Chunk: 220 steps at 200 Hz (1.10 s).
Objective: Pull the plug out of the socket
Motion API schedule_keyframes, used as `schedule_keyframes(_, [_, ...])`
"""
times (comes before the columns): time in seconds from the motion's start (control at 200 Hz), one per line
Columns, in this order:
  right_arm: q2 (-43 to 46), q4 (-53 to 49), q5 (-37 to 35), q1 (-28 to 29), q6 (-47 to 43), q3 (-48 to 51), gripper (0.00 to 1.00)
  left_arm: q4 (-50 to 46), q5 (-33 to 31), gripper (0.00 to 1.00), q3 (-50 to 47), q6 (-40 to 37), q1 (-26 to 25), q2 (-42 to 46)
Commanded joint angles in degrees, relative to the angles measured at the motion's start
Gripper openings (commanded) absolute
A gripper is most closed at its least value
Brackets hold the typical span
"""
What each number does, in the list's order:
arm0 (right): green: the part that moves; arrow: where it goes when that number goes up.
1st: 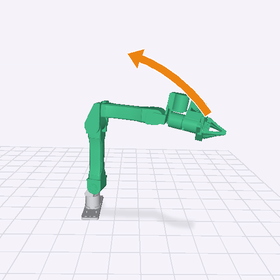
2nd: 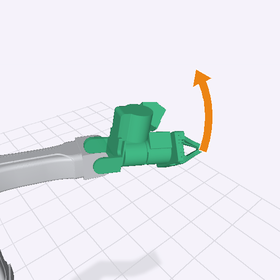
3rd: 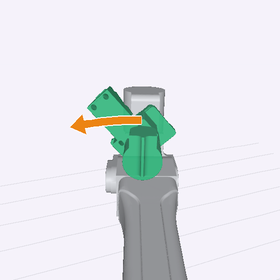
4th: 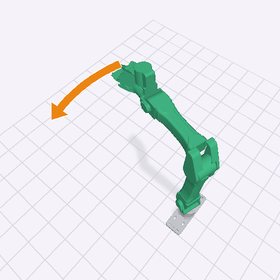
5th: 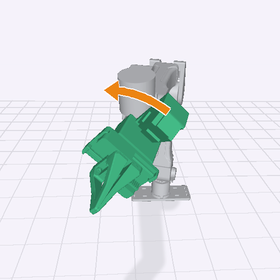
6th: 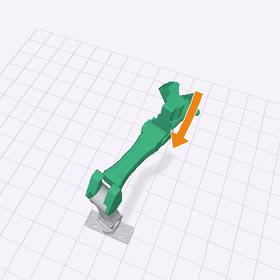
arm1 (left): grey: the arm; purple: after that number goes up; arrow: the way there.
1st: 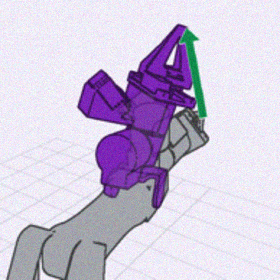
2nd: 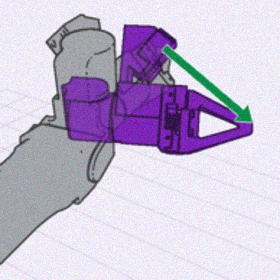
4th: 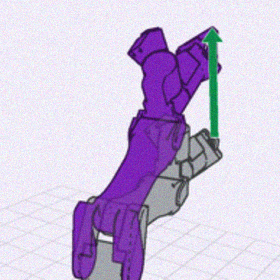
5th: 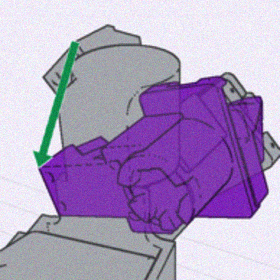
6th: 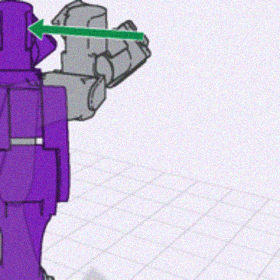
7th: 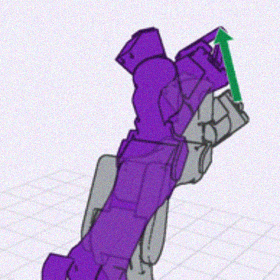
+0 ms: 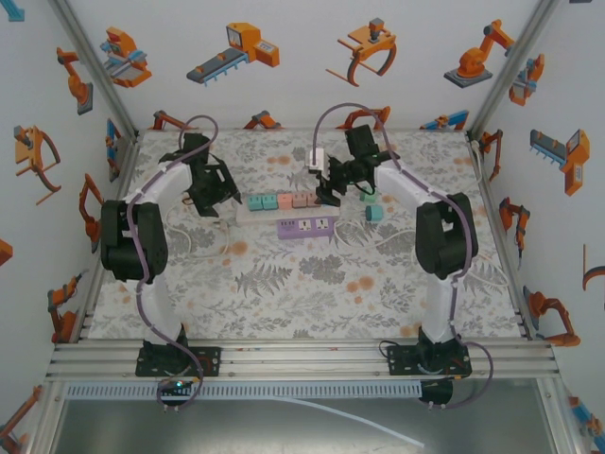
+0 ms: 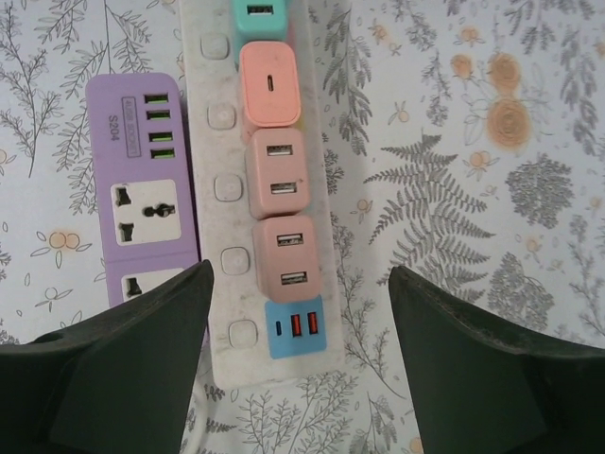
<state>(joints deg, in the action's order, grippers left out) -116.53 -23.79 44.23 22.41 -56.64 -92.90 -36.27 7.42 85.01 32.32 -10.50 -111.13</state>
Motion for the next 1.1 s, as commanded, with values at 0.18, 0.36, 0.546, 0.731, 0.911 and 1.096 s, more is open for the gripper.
schedule_keyframes(0.18, [-4.2,-3.8,1.2,0.4,-2.2,-3.5,0.61,0.0,1.2,0.63,0.8,-0.3,-0.1,-2.9])
schedule_keyframes(0.36, [-5.9,-3.3,1.8,1.1,-2.1,-3.3,0.57,-0.1,1.3,0.6,0.6,-0.7,-0.5,-4.2])
schedule_keyframes(0.546, [-7.0,-3.3,2.3,1.6,-2.1,-4.0,0.51,-0.1,1.4,0.58,0.0,-0.6,-0.9,-5.3])
schedule_keyframes(0.731, [-7.4,-2.8,1.8,1.9,-2.1,-4.0,0.43,0.0,0.9,0.54,-1.2,-0.1,-1.3,-5.5])
schedule_keyframes(0.911, [-7.3,-2.4,2.2,2.0,-2.1,-4.3,0.35,0.0,0.2,0.52,-2.1,0.4,-1.5,-5.8])
schedule_keyframes(1.096, [-7.0,-2.2,3.2,2.1,-1.9,-4.6,0.3,0.6,-0.7,0.51,-3.8,1.2,-1.7,-5.6])
